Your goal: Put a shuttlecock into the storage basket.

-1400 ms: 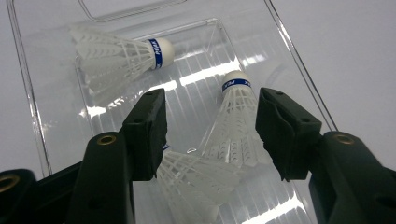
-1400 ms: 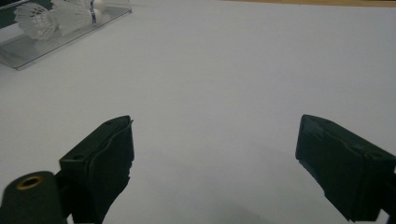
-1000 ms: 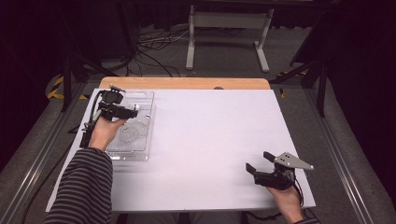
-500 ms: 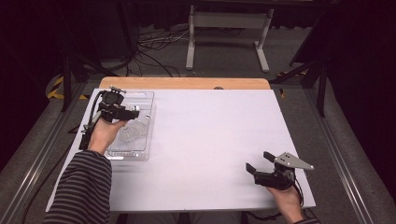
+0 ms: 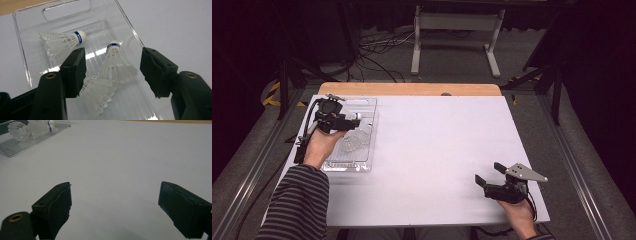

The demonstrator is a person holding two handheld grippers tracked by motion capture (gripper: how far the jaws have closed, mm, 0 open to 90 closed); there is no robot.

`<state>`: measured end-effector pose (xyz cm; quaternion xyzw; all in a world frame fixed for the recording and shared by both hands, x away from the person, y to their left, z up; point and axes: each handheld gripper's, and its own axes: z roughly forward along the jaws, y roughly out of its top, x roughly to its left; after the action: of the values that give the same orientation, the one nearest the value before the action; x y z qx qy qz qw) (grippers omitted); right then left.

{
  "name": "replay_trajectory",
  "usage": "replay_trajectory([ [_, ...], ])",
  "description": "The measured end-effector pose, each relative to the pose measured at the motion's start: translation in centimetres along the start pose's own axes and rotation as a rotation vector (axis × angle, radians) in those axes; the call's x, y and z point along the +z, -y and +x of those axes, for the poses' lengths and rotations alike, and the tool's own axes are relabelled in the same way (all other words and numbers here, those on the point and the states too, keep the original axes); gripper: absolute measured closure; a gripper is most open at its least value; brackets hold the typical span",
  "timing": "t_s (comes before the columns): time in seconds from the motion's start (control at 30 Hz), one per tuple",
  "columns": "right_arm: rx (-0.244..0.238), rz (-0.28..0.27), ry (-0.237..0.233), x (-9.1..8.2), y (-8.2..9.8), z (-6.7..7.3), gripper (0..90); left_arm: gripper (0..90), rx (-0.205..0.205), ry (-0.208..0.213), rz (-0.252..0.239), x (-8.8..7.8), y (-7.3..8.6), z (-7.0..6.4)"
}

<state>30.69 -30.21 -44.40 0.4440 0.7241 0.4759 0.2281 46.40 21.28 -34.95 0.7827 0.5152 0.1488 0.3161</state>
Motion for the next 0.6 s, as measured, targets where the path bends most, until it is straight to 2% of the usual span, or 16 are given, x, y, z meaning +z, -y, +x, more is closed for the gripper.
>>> replay_trajectory([
  [0.37,0.0,-0.001,0.0,0.0,-0.01,0.0,12.2,38.7,0.022,0.012,-0.006,-0.47,0.26,-0.25],
  [0.5,-0.001,-0.001,0.001,-0.03,0.0,-0.01,12.2,38.5,0.012,0.015,-0.01,-0.57,0.4,-0.43],
  [0.57,0.0,-0.001,0.0,-0.03,-0.01,-0.03,12.2,38.0,0.026,0.017,-0.012,-0.67,0.43,-0.36],
  [0.6,0.001,-0.001,0.001,-0.01,-0.01,-0.02,12.2,37.7,0.017,0.02,-0.015,-0.71,0.5,-0.45],
])
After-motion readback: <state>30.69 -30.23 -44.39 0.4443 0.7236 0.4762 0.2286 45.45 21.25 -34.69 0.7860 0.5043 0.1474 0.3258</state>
